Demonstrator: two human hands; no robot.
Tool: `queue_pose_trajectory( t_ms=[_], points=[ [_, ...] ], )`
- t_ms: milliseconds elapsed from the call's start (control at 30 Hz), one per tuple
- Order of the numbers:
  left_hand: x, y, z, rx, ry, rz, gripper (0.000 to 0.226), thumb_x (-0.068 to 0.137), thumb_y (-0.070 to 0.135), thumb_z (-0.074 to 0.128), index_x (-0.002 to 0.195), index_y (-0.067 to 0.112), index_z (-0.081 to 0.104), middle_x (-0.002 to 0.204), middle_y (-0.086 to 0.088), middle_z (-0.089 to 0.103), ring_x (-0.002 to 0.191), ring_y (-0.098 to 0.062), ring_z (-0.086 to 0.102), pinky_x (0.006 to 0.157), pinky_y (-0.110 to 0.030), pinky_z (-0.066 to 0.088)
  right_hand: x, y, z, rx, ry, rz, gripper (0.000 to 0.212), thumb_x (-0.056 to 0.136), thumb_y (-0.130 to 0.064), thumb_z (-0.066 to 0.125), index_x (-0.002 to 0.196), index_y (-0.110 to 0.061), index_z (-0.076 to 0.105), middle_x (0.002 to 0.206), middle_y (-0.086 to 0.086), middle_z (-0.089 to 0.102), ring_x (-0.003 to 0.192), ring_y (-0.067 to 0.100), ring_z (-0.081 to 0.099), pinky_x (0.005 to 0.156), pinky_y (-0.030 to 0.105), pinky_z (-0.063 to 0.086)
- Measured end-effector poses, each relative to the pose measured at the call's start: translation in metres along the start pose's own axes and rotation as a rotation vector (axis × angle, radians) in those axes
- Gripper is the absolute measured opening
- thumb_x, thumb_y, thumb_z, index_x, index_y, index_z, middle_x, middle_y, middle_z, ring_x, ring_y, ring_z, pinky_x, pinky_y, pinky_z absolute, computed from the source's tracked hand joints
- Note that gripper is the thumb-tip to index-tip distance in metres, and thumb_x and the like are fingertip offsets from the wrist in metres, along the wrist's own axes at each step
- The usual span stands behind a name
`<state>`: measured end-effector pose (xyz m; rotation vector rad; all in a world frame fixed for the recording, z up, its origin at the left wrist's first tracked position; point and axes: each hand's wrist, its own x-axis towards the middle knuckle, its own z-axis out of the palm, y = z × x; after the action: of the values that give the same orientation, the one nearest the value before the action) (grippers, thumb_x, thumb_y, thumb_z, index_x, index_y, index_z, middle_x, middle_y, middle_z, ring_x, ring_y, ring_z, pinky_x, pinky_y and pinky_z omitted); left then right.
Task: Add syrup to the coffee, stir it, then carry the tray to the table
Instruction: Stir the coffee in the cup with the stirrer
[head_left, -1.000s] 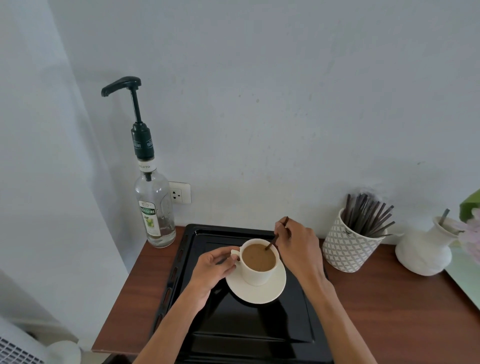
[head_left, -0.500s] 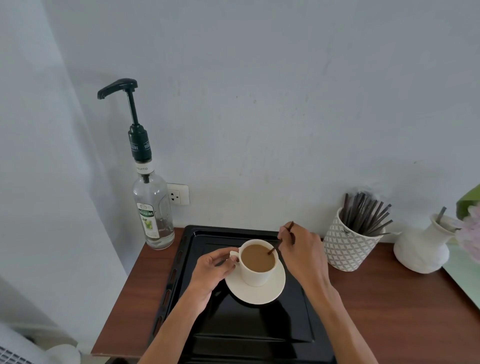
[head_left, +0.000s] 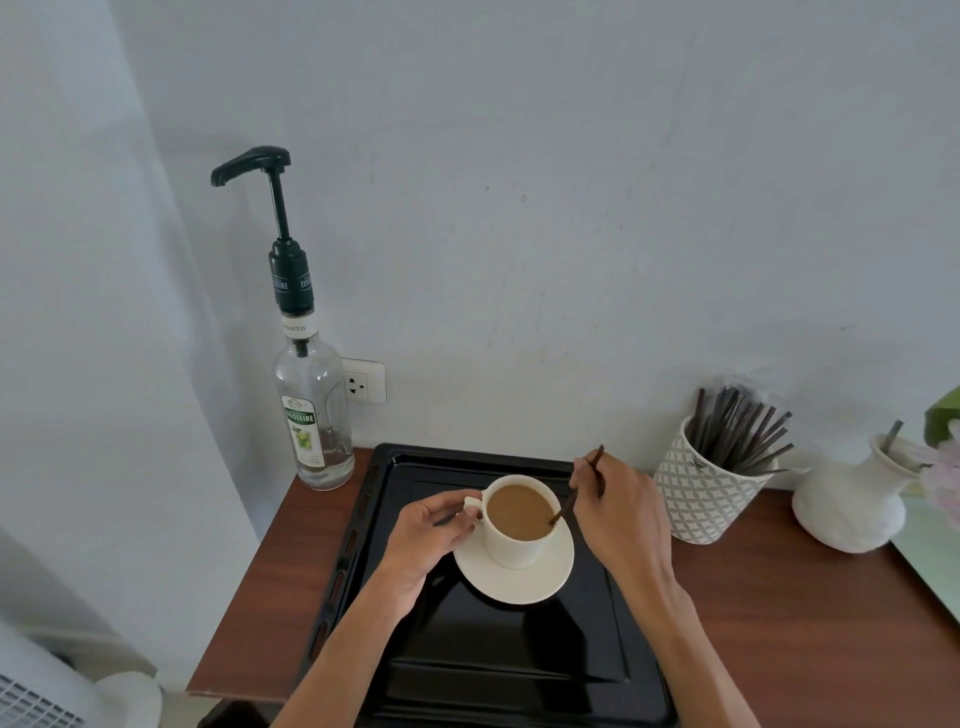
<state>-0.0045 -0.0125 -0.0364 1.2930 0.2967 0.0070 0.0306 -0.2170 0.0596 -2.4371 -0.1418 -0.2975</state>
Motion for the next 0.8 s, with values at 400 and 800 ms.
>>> queue_pose_trajectory(
  t_ms=[400,800],
  points=[
    [0.002,0.000,-0.001,0.020,-0.009,0.005,0.020,0.094,0.011,0.073,0.101,0.025,0.084,0.110,-0.001,0.082,0.113,-0.017,0.074,0.101,-0.035,0.056,0.001,0.000,-0.001,-0.017,0.021,-0.029,0.026,0.102,-0.022,0.052,0.078,-0.025,0.061,0.060,-0.008,0.064,0.059,0.019,0.063,0.056,0.037,0.050],
    [0.000,0.001,-0.001,0.071,0.048,0.003,0.019,0.093,0.012,0.075,0.103,0.025,0.084,0.108,0.001,0.083,0.116,-0.019,0.072,0.107,-0.042,0.054,-0.003,-0.015,-0.014,0.144,0.062,-0.152,0.022,0.103,-0.026,0.054,0.085,-0.028,0.066,0.065,-0.012,0.072,0.060,0.007,0.069,0.060,0.042,0.059]
  ],
)
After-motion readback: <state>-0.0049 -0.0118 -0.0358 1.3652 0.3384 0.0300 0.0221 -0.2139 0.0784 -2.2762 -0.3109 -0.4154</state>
